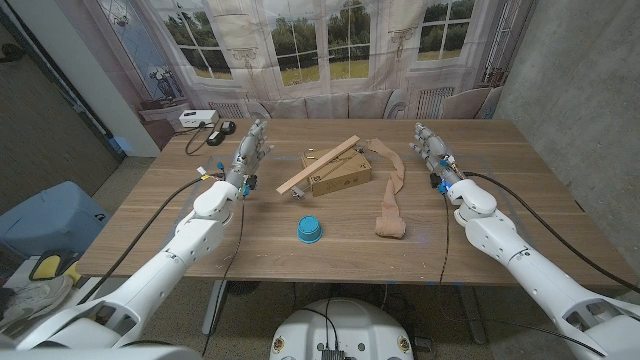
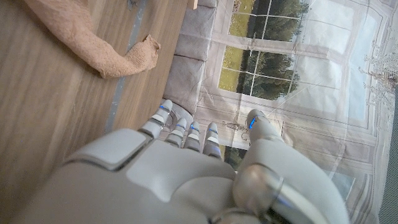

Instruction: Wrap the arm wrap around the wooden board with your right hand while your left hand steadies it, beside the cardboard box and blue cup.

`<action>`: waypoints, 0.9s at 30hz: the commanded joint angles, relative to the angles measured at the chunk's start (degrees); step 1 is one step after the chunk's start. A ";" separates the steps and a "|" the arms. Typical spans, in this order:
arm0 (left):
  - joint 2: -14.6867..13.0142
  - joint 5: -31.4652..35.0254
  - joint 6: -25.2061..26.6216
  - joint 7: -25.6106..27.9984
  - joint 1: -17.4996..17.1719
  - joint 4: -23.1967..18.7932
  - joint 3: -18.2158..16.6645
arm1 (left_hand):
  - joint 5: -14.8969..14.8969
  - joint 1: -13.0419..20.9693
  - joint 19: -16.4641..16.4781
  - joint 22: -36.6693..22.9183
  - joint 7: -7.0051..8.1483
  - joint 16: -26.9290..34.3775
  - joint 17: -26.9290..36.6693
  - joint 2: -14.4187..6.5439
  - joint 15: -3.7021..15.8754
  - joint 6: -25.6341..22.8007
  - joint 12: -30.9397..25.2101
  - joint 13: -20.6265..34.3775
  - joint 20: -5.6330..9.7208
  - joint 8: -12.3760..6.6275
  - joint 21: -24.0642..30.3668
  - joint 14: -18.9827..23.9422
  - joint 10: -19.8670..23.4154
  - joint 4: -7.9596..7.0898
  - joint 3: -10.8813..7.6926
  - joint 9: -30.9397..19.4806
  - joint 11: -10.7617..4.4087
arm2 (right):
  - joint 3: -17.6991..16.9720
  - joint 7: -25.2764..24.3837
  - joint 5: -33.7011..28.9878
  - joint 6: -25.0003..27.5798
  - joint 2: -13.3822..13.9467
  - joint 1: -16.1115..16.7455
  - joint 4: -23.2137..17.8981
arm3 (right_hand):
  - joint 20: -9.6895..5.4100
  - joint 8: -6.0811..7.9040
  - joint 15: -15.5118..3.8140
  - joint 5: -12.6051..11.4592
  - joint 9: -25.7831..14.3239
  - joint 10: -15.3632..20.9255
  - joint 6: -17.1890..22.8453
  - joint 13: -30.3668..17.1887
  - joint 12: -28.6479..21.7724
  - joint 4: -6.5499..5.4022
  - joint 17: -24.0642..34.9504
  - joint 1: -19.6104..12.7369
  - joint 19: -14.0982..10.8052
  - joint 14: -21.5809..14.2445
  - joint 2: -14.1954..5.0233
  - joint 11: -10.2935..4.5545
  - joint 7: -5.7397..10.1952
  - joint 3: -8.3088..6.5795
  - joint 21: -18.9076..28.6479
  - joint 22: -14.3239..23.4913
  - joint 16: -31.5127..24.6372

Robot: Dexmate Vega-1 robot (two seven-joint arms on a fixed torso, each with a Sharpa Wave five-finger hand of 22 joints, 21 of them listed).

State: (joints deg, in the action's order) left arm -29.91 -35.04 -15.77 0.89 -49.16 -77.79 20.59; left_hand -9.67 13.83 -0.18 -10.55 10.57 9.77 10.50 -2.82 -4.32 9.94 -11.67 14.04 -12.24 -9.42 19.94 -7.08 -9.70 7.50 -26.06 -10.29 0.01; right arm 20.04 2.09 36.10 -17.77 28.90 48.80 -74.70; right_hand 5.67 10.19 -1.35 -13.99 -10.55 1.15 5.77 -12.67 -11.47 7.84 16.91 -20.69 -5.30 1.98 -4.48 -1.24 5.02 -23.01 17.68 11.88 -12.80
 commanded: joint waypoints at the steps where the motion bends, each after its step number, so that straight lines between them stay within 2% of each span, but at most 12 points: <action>1: -1.33 4.49 4.77 4.82 -1.48 -7.19 -0.87 | -0.14 -0.04 -0.98 -0.05 -0.61 0.34 0.00 0.96 -0.44 5.42 -0.05 -0.24 -0.11 -0.39 -0.61 -0.70 -0.76 0.09 0.26 -0.13 0.36 | -2.23 1.28 -3.48 -1.42 -1.00 0.78 -0.34 | 0.48 0.37 0.01 -0.19 -0.22 0.38 -0.10 -0.04 -0.36 -0.15 0.04 -0.17 0.23 0.40 0.07 -0.22 0.18 -0.17 0.21 0.03 -0.11; 5: -1.93 5.44 8.37 6.75 -2.01 -10.23 -1.11 | -0.25 -0.45 -1.90 -0.05 -1.19 0.34 -0.04 1.99 -1.00 5.69 -0.01 -0.48 -0.10 -0.65 -1.31 -1.43 -1.12 0.22 0.91 -0.11 1.13 | -3.47 6.24 -1.40 -2.18 -1.11 -0.19 1.25 | 0.35 0.42 0.49 0.23 -0.21 0.53 -0.17 0.16 -0.33 -0.39 -0.30 0.42 0.28 0.42 0.23 0.01 -0.08 0.23 0.07 -0.15 0.04; 8: -3.29 6.76 12.52 8.89 -2.70 -14.20 -1.25 | -0.33 -0.71 -2.18 -0.07 -1.29 0.34 -0.03 2.42 -1.16 5.99 0.13 -0.59 -0.10 -0.68 -1.57 -1.81 -1.69 0.21 1.22 -0.10 1.34 | -5.56 8.16 0.72 -2.96 -0.55 1.09 -0.21 | 0.41 0.43 0.73 0.65 -0.22 0.63 -0.34 0.32 -0.30 -0.77 -0.52 1.18 0.18 0.22 0.32 0.03 -0.26 0.67 0.01 -0.28 0.04; 12: -4.50 7.75 17.49 10.44 -2.84 -17.59 -1.39 | -0.41 -0.99 -2.38 -0.09 -1.55 0.43 -0.01 2.85 -1.33 5.60 0.01 -0.69 -0.08 -0.97 -1.81 -2.01 -1.60 0.19 1.55 -0.10 1.56 | -8.39 8.41 2.49 -2.75 1.53 4.16 -4.17 | 0.68 0.58 0.90 1.21 -0.22 1.22 -0.16 0.51 -0.44 -1.20 -0.83 2.10 -0.16 -0.31 0.39 0.25 -0.50 1.19 0.02 -0.43 -0.06; 17: -4.93 8.75 22.00 10.92 -2.17 -19.44 -0.86 | -0.53 -1.22 -2.58 -0.13 -2.38 0.70 0.00 3.31 -1.53 5.00 -0.44 -0.81 -0.05 -1.30 -2.10 -1.77 -0.73 0.21 1.89 -0.12 2.05 | -11.08 6.83 3.21 -2.75 3.43 7.52 -7.58 | 0.92 0.69 0.84 1.62 -0.20 1.56 0.06 0.66 -0.48 -1.44 -1.12 2.70 -0.45 -0.75 0.42 0.44 -0.63 1.54 0.02 -0.55 -0.13; 27: -8.24 11.43 33.77 8.78 1.43 -24.09 1.44 | -0.89 -0.35 -2.05 -0.25 -4.43 1.86 0.11 4.67 -1.54 4.75 -1.00 -0.97 0.04 -1.61 -2.52 1.36 0.13 1.04 2.37 -0.25 2.53 | -13.67 5.98 4.30 -4.85 4.25 11.33 -9.38 | 0.94 0.80 1.14 2.05 -0.18 1.75 0.32 0.85 -0.42 -1.59 -1.55 3.20 -0.63 -0.85 0.35 0.58 -0.54 1.85 -0.07 -0.68 0.01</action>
State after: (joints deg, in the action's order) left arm -35.14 -26.47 6.63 10.31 -50.42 -96.31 20.19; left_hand -10.18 13.33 -2.28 -10.54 6.53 11.10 10.39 1.23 -5.92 9.85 -12.10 13.03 -12.17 -10.60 17.52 -6.20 -9.27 8.30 -23.82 -10.28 2.27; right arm 9.74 8.43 38.82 -20.91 31.70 56.05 -81.28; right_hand 6.18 10.63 -0.42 -11.98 -10.54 2.28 5.63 -11.71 -11.47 6.33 15.42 -17.75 -5.82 1.23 -4.16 -0.73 4.48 -21.49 17.67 11.18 -12.80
